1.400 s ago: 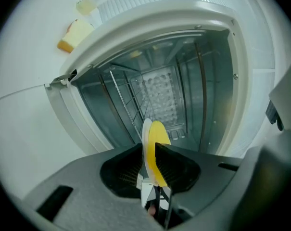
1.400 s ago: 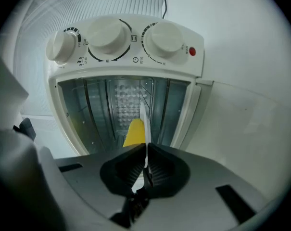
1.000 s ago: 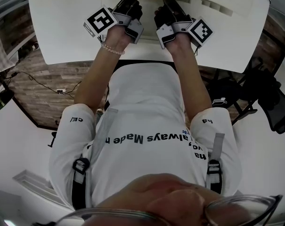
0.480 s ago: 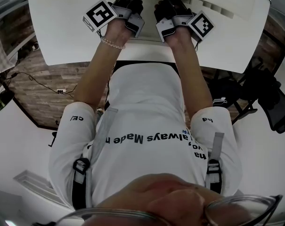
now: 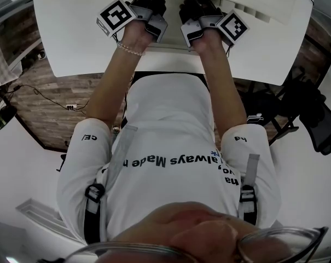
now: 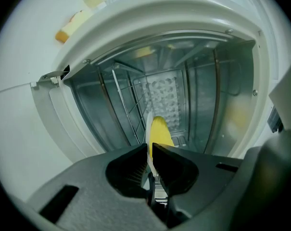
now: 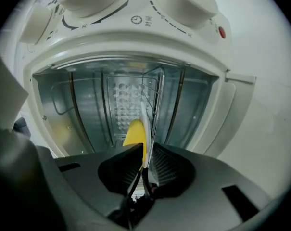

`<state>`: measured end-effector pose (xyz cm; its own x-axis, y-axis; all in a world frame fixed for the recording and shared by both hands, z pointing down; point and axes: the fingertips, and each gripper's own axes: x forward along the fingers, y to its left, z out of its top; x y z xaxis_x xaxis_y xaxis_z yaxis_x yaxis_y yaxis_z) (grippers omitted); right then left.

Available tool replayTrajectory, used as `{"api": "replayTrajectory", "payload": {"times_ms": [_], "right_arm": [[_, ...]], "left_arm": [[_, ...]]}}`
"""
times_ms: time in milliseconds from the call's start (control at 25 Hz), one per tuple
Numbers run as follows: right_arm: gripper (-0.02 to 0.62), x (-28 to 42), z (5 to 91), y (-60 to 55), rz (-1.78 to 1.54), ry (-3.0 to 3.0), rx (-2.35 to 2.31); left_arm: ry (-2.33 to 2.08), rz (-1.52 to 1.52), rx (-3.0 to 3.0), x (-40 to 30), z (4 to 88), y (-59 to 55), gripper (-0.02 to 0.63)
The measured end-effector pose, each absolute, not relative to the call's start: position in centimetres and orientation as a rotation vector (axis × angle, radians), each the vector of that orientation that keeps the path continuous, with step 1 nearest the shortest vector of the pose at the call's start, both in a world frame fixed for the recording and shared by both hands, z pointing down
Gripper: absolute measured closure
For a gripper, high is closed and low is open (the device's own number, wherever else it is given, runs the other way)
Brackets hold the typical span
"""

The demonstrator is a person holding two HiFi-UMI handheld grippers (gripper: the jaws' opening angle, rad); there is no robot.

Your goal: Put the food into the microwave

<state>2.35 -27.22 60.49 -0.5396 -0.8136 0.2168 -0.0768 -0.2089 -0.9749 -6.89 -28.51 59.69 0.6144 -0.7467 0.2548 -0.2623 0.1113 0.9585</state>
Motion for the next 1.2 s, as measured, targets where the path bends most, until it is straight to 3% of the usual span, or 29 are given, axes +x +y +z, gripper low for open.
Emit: {"api": "replayTrajectory", "payload": {"times_ms": [160,520,1200], "right_arm": [[0.52,2.8,59.9,-26.7,-1.798,1.559,-1.073],[0.524,4.4,57.4,-23.6,-1.713,1.777,-1.178],[0.568,6.9,43.5,-19.1,-1.118,2.408,-1.246]], "left_arm": [[-0.92,-0.441,1.493,-7.1,58.6,-27.8,0.58],[-0.947,-0.41,1.574,-8.5,55.9,-24.4,0.581],[-0.954,-0.258,2.1,-5.6,42.6,-18.6,0.592]]}}
